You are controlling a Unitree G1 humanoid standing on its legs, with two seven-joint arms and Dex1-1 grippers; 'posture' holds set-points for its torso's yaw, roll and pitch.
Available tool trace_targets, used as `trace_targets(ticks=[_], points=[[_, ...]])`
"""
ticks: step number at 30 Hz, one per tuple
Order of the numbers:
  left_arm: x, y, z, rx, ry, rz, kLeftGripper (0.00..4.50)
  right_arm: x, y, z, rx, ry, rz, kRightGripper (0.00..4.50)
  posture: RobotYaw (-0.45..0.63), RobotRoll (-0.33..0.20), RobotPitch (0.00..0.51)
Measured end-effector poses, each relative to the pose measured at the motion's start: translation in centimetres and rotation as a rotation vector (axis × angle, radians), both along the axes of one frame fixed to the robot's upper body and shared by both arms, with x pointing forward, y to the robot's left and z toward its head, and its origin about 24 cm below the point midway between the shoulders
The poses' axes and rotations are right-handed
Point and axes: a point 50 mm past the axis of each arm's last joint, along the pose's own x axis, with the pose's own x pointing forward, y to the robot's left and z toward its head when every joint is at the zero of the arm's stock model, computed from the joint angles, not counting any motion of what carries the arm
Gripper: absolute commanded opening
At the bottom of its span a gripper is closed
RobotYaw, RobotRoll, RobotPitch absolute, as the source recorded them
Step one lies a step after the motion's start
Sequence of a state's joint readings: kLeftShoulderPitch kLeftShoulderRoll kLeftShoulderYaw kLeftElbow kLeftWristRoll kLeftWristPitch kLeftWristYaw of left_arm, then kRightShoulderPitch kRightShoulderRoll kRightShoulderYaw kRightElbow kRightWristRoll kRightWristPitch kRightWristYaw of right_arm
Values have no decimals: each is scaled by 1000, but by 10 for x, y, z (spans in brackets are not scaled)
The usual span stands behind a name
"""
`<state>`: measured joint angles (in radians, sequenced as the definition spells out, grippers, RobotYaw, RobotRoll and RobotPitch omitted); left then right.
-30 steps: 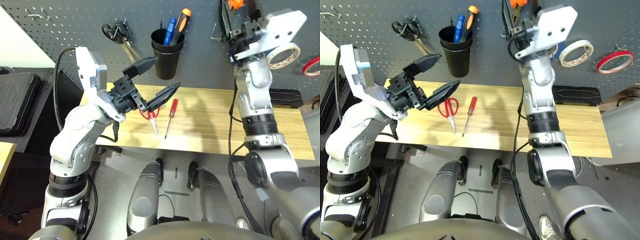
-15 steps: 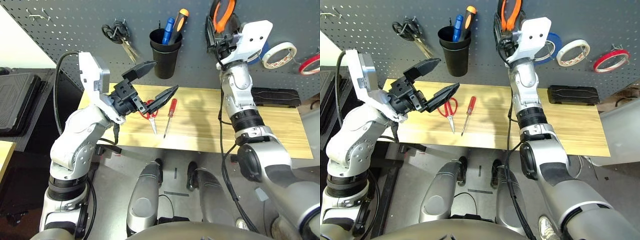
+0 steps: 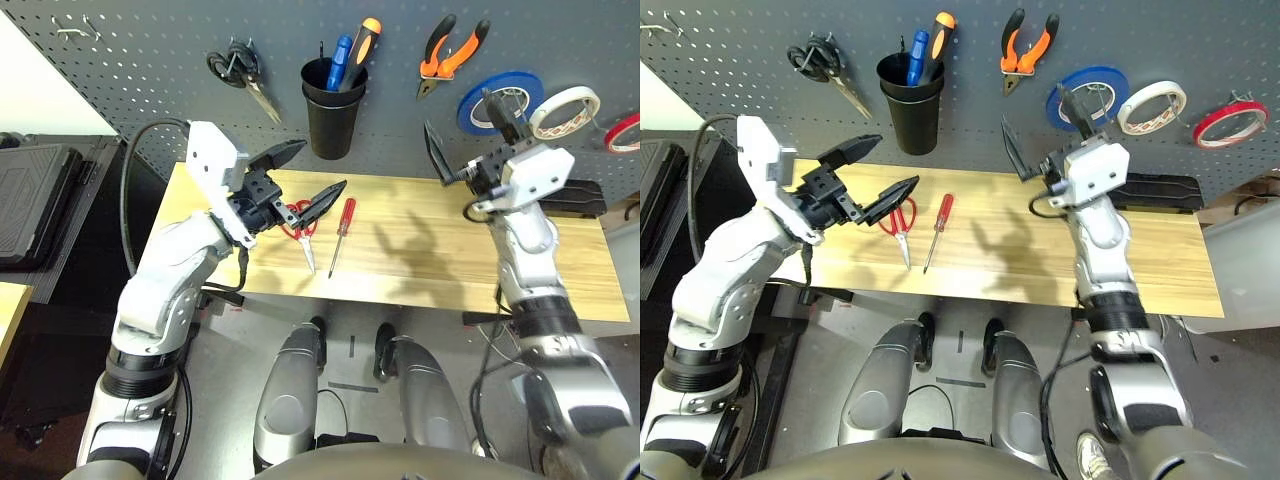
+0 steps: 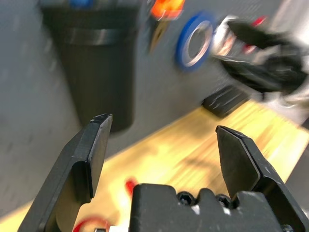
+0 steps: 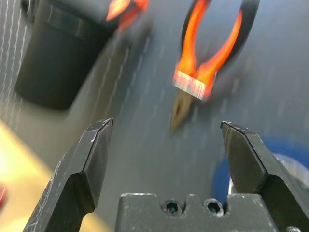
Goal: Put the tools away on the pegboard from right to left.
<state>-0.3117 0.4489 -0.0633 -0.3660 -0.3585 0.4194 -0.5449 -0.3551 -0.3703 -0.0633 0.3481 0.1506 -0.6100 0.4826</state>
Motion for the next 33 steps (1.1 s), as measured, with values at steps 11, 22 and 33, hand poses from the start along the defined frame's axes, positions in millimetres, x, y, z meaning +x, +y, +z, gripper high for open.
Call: trace_targets(ticks=[11, 22, 33], points=[[25, -15, -66, 76, 218, 136, 4500, -32, -32, -73, -325, 523, 51, 4468, 254, 0, 289], [61, -58, -98, 247, 317, 182, 4500, -36, -24, -89, -448, 660, 95, 4468, 218, 0, 292], [87, -87, -117, 389, 442, 198, 4500, -32, -11, -80, -450, 642, 98, 4468, 160, 0, 284]])
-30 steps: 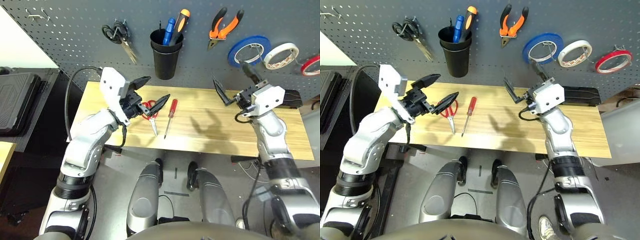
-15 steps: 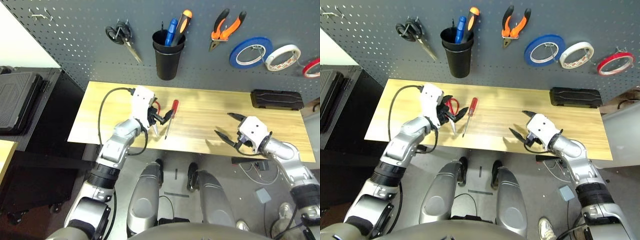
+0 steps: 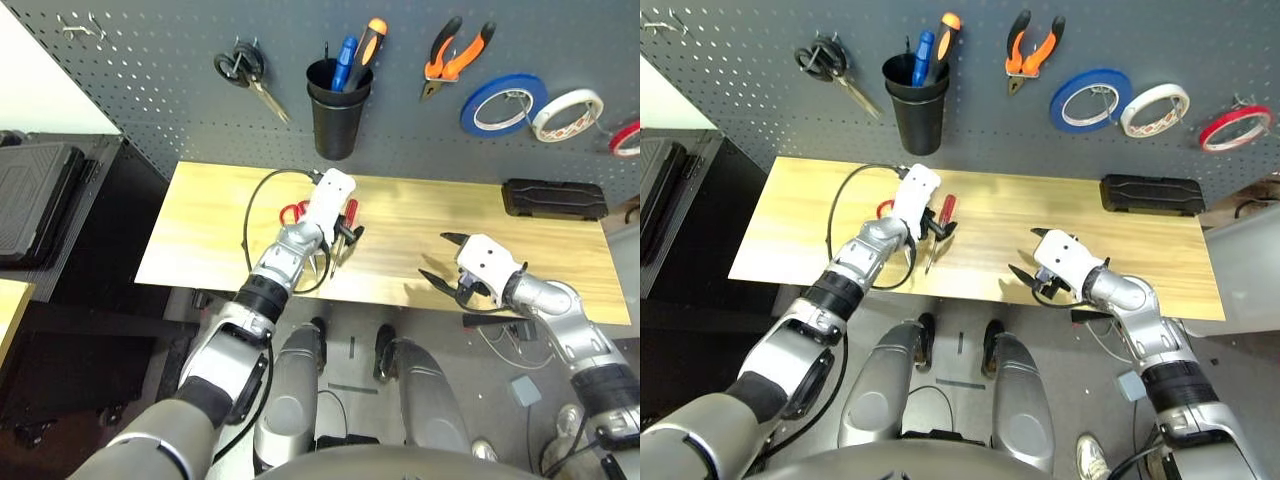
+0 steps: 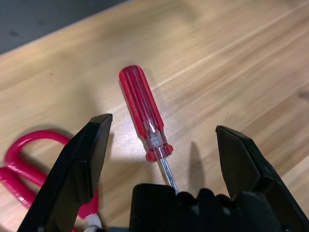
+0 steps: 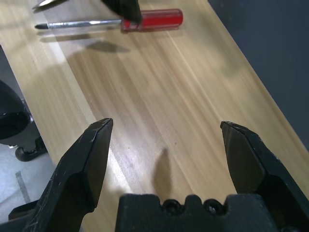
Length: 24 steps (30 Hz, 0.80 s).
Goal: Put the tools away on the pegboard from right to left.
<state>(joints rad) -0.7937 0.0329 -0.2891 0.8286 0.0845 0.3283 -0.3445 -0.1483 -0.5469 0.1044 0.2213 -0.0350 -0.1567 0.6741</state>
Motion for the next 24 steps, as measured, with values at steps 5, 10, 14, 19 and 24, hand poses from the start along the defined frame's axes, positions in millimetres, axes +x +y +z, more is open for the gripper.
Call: trace_targets(ticks=[5, 10, 14, 19, 24], points=[[4, -4, -10, 28, 29, 24, 4500, -3, 2, 2, 0, -5, -3, 4468, 131, 0, 282], [0, 1, -26, 55, 80, 71, 4500, -8, 0, 4, -10, -2, -5, 4468, 102, 0, 277], [-4, 3, -36, 64, 103, 88, 3832, -9, -2, 11, -12, -22, -8, 4500, 85, 0, 278], [-8, -7, -38, 49, 96, 64, 1903, -13, -5, 15, -10, -25, -21, 4500, 82, 0, 278], [-8, -7, -39, 29, 94, 87, 785, -14, -4, 15, -10, -23, -19, 4500, 91, 0, 276]])
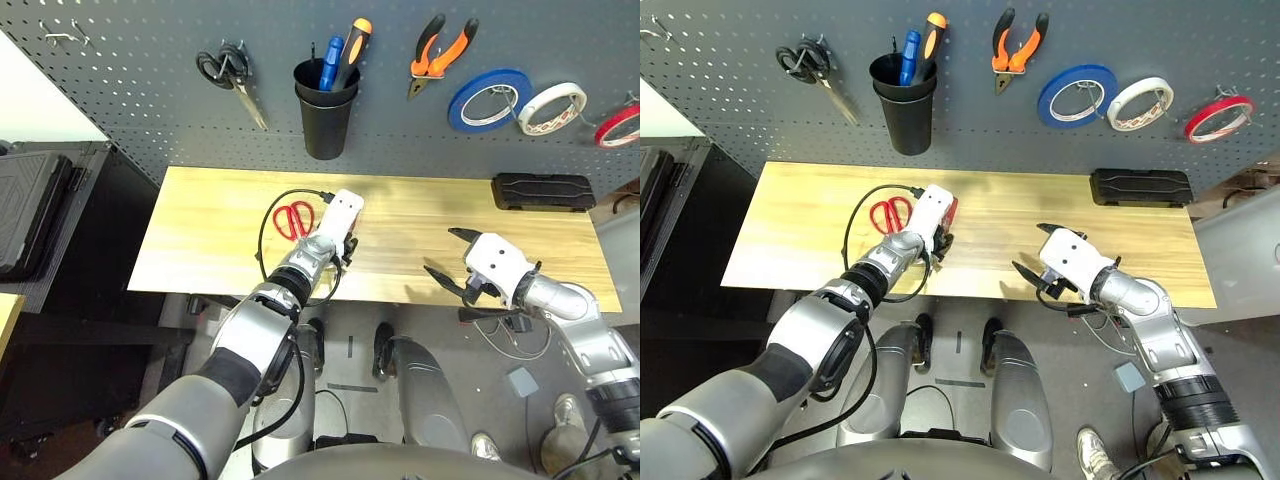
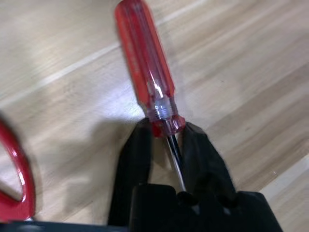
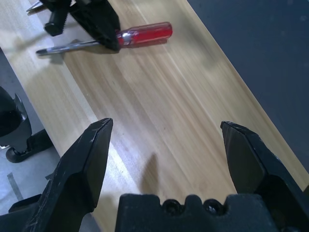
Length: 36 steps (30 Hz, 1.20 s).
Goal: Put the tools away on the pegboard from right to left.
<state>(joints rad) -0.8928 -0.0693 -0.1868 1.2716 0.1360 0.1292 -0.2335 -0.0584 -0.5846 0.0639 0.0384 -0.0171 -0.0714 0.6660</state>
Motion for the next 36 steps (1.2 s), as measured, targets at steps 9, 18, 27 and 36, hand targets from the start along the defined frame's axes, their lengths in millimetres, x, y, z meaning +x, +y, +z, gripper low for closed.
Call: trace_targets(ticks=[9, 18, 27, 36], points=[[0, 0, 1, -40, -9, 17, 785, 2, -2, 1, -5, -4, 0, 4500, 135, 0, 281], [-13, 11, 13, -173, -51, 83, 785, 10, -8, -1, 22, -12, -5, 4500, 202, 0, 291], [-56, 43, 47, -239, -157, 277, 785, 24, -9, -5, 44, -21, 10, 4500, 296, 0, 297], [-83, 68, 73, -260, -277, 385, 785, 42, -12, -2, 51, -46, 33, 4500, 361, 0, 293]])
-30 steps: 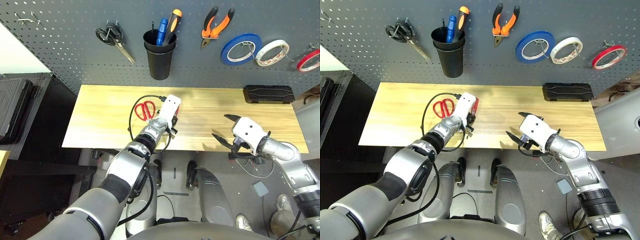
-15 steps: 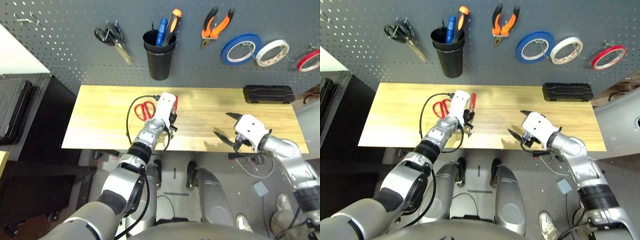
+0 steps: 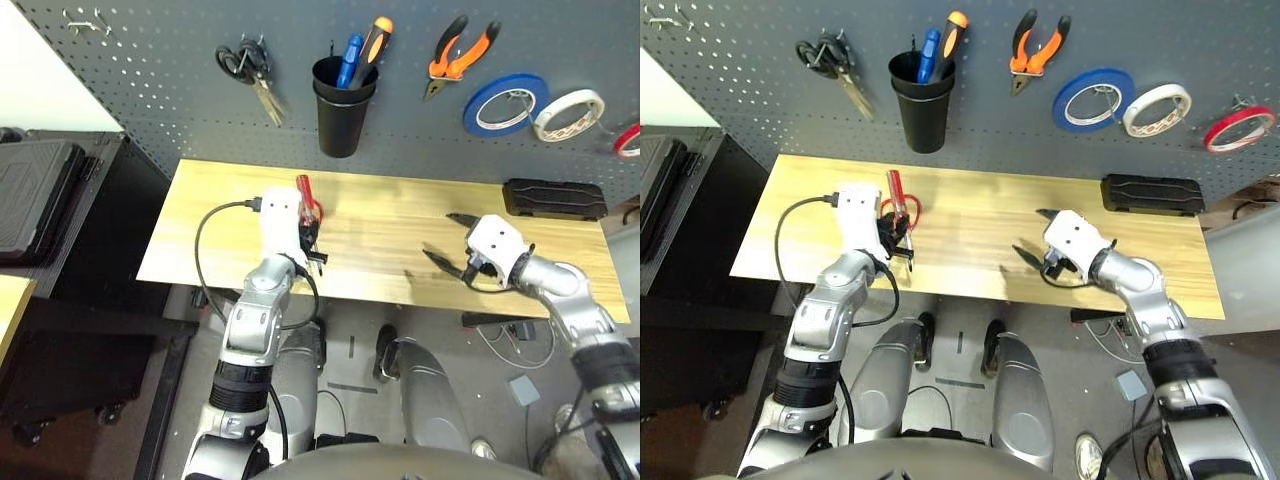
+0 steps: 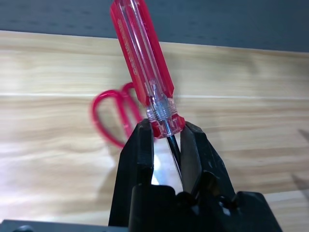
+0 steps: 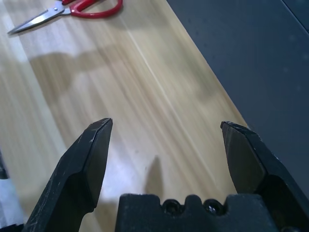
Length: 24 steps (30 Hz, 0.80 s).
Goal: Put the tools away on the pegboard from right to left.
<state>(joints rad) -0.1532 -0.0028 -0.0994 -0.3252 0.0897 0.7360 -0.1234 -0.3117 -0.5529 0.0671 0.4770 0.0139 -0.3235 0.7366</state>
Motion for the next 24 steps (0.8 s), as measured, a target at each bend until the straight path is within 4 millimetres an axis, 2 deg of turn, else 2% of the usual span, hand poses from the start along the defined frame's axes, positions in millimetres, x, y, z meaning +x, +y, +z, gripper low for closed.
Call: trace_targets(ticks=[6, 11, 24], points=[[-12, 14, 20, 5, -117, 54, 785, 8, -6, 9, 46, -43, 3, 4500, 389, 0, 285], [-17, 15, 58, -66, -330, 28, 785, 9, -18, 20, 167, -117, -16, 4500, 388, 0, 281], [-1, 3, 156, -138, -711, -77, 785, 0, -32, 43, 449, -258, 116, 4500, 324, 0, 266]])
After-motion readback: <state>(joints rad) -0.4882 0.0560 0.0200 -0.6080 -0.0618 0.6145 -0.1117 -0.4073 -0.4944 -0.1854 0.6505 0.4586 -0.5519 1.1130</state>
